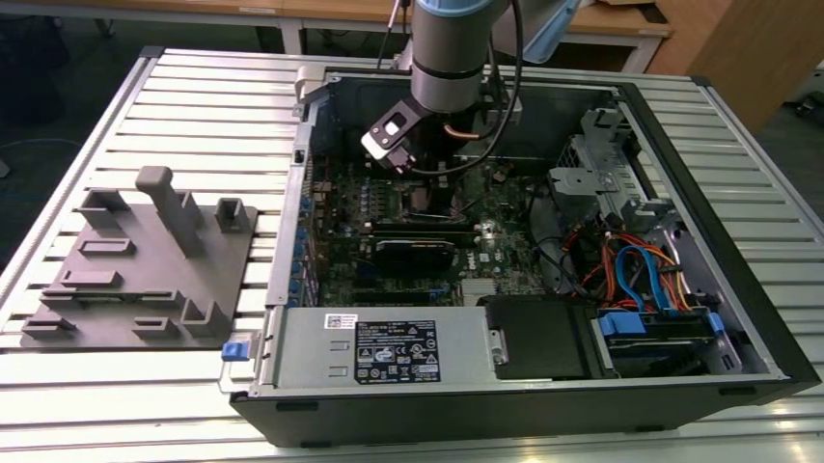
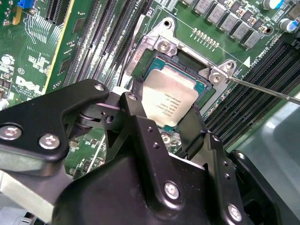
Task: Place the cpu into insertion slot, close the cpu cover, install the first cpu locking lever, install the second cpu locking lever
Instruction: 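Place the cpu into insertion slot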
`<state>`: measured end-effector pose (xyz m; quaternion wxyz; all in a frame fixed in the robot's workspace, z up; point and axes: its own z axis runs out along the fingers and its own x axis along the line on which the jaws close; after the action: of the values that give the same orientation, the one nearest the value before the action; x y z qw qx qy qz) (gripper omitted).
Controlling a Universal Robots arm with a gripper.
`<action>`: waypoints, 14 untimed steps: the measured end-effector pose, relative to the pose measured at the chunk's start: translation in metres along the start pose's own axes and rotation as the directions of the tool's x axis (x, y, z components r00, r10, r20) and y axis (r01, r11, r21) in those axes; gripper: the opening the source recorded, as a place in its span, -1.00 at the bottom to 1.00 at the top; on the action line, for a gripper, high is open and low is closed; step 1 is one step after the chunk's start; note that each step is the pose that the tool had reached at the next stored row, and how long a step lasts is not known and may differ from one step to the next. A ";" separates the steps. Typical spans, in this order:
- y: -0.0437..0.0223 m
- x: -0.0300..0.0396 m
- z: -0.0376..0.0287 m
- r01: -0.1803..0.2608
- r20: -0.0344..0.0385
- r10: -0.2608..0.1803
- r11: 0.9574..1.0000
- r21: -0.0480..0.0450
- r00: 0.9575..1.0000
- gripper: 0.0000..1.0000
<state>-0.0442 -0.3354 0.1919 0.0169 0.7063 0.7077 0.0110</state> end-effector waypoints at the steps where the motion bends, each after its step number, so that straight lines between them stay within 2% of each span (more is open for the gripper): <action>1: 0.0000 0.0000 0.0000 0.000 0.000 0.000 1.000 0.000 1.000 0.07; 14: 0.0000 0.0000 0.0003 -0.005 0.000 0.005 1.000 0.000 1.000 0.07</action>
<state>-0.0442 -0.3354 0.1917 0.0170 0.7081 0.7059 0.0110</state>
